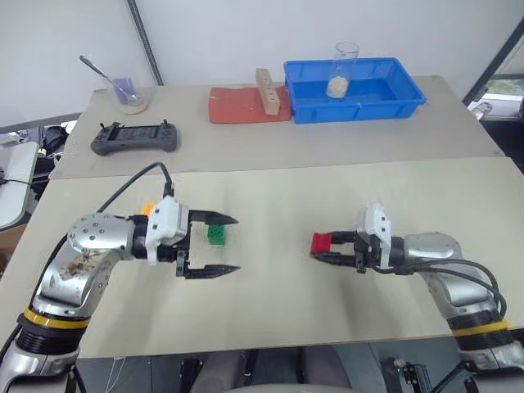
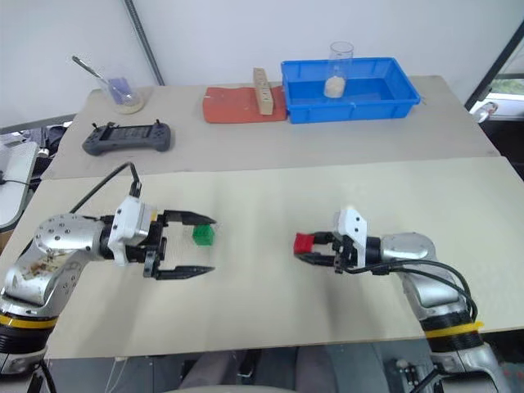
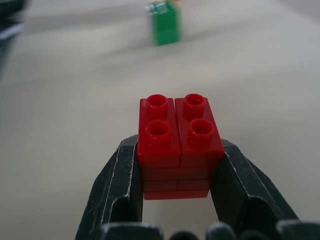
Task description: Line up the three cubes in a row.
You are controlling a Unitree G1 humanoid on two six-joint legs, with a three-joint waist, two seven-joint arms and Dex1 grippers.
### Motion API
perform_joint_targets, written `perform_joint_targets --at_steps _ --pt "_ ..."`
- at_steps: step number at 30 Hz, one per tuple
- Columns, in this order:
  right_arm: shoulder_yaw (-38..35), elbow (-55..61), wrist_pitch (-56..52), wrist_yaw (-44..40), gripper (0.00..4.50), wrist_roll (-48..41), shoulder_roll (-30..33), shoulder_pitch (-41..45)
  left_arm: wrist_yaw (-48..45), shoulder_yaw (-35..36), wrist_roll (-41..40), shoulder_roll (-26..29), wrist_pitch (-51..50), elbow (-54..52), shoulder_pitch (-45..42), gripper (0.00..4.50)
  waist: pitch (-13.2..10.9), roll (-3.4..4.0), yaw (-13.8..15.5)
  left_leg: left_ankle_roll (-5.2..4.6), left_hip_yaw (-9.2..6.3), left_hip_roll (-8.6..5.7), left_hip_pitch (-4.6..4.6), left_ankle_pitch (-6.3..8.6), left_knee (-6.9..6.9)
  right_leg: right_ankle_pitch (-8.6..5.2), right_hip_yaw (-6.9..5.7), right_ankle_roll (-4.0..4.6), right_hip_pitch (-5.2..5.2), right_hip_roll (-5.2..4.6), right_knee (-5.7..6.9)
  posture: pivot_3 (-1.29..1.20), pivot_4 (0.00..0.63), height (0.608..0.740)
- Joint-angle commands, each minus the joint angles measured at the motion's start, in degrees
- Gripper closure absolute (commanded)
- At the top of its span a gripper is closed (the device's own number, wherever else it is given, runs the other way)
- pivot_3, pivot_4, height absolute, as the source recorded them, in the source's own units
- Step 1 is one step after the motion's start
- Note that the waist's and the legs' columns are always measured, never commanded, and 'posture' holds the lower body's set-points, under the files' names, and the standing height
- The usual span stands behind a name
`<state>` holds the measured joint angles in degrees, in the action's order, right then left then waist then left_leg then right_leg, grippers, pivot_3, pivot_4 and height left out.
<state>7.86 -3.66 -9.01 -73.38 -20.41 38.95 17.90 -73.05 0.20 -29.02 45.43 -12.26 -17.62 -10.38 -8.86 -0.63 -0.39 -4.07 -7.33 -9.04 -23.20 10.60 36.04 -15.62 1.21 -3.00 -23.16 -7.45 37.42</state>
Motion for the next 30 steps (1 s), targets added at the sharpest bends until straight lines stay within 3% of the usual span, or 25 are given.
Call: perform_joint_targets --at_steps 1,6,13,15,21,25,30 --pt "0.71 -7.73 7.73 -6.92 3.06 1.8 0.45 4.76 0.04 1.47 0.55 0.43 3.01 -3.41 1.84 0.0 -0.01 0.0 0.19 0.01 0.0 0.0 0.0 0.0 0.01 0.0 0.0 0.0 0.0 0.0 0.0 0.0 0.15 0.74" --pt "2.82 -23.34 18.22 -14.1 3.06 6.07 -0.85 12.46 3.13 0.71 0.8 -0.87 2.65 -6.42 4.02 0.0 -0.01 0.0 0.25 0.26 0.01 0.01 0.01 0.15 0.01 0.04 -0.02 0.0 0.0 0.01 -0.02 0.0 0.15 0.74" --pt "2.98 -37.06 24.55 -17.92 3.06 9.03 -2.98 19.04 5.35 0.3 0.65 -1.23 2.2 -8.15 5.41 0.0 -0.01 0.01 0.02 0.27 0.01 0.01 0.04 0.15 0.02 0.06 0.0 0.05 0.0 0.02 0.09 0.0 0.15 0.74" --pt "2.92 -39.32 25.71 -18.42 2.02 9.52 -3.19 20.18 5.67 0.02 0.57 -1.29 2.03 -8.34 5.38 0.0 -0.01 0.01 -0.1 0.28 0.01 0.02 0.07 0.14 0.02 0.06 0.0 0.05 0.0 0.03 0.1 0.0 0.15 0.74" --pt "3.69 -40.83 25.66 -19.12 0.04 9.09 -1.86 21.55 6.32 -0.57 0.23 -1.53 1.25 -8.17 4.75 0.0 -0.01 0.01 -0.15 0.28 0.01 0.0 0.06 0.14 0.02 0.07 0.01 0.06 -0.01 0.03 0.12 0.0 0.15 0.74" --pt "4.25 -36.68 22.75 -19.12 0.04 6.4 1.28 20.2 9.45 0.06 0.53 -2.75 0.05 -8.18 5.88 0.0 -0.01 0.03 -0.11 0.28 0.01 0.0 0.05 0.15 0.02 0.07 0.01 0.06 -0.02 0.03 0.14 0.0 0.15 0.74" --pt "0.0 -21.8 13.18 -17.4 0.04 0.52 5.33 15.84 16.57 2.16 0.78 -5.27 -1.49 -11.99 13.44 0.0 -0.02 0.03 -0.29 0.22 0.01 0.01 0.02 0.18 -0.01 0.07 0.07 0.06 -0.07 0.02 0.13 0.0 0.15 0.74"
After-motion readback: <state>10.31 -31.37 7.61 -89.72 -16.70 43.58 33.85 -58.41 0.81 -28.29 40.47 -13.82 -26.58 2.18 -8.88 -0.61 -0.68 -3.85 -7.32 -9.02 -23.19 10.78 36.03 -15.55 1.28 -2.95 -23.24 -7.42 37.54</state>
